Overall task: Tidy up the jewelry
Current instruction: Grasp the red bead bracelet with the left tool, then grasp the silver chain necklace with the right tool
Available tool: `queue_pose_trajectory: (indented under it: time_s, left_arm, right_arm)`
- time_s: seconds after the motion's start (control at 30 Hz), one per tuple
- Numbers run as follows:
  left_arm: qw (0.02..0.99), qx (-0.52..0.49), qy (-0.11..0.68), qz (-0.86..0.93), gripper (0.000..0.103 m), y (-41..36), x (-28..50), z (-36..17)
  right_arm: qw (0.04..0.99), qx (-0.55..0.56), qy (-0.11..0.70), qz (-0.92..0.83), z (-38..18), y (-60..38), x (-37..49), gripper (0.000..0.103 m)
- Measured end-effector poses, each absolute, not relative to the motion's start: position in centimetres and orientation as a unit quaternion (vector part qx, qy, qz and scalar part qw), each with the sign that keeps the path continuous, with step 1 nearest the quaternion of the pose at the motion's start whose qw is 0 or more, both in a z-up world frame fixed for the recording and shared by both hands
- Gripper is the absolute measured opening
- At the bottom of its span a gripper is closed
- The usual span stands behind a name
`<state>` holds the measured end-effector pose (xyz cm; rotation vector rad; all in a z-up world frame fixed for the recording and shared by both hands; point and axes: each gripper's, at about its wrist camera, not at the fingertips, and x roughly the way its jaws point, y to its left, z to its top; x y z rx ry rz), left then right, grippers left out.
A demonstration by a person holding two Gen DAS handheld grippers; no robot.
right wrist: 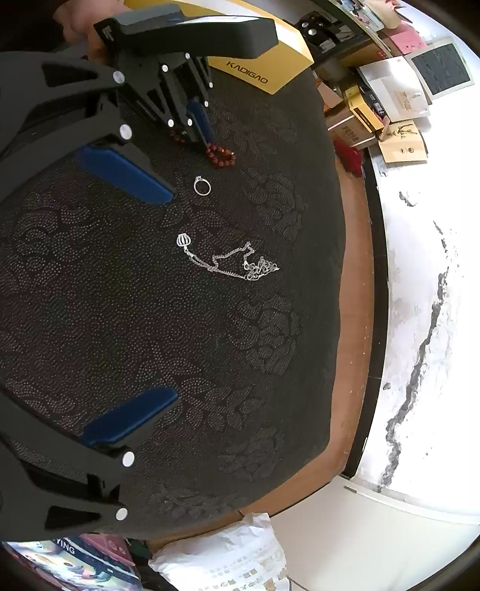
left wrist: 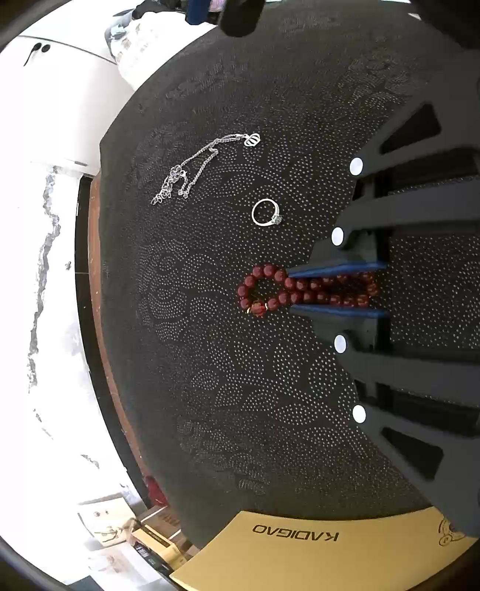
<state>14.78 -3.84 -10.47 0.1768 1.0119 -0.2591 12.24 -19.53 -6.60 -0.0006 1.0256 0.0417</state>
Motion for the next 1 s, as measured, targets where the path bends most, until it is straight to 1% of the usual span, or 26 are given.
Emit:
queue_pose_trajectory:
  time_s: [0.07, 0.3, 0.57, 0.7, 0.83, 1.0]
  left_arm:
    - [0.867, 0.097, 0.474, -0.118, 0.007, -4.0, 14.5, -10.2]
    - [0.873, 0.094, 0.463, -0.117, 0.008, -3.6, 14.0, -8.8]
    - [0.879, 0.064, 0.459, -0.109, 0.007, -1.9, 13.6, -7.1]
    - [0.881, 0.055, 0.459, -0.102, 0.007, -1.1, 13.8, -6.3]
    - [0.881, 0.05, 0.46, -0.096, 0.007, -0.8, 13.9, -6.0]
    - [0.881, 0.043, 0.463, -0.092, 0.007, -0.2, 14.4, -6.0]
  right_arm:
    - [0.871, -0.001, 0.492, 0.021, -6.7, -19.4, 12.4, 0.097]
    - [0.864, -0.007, 0.502, 0.022, -7.8, -18.6, 13.5, 0.097]
    - [0.861, -0.002, 0.508, 0.025, -8.7, -17.5, 14.8, 0.097]
    - [0.852, -0.025, 0.522, 0.026, -10.5, -16.7, 15.9, 0.097]
    - [0.844, -0.018, 0.535, 0.014, -12.8, -17.3, 17.3, 0.097]
    - [0.85, -0.015, 0.526, 0.016, -14.7, -17.8, 19.3, 0.097]
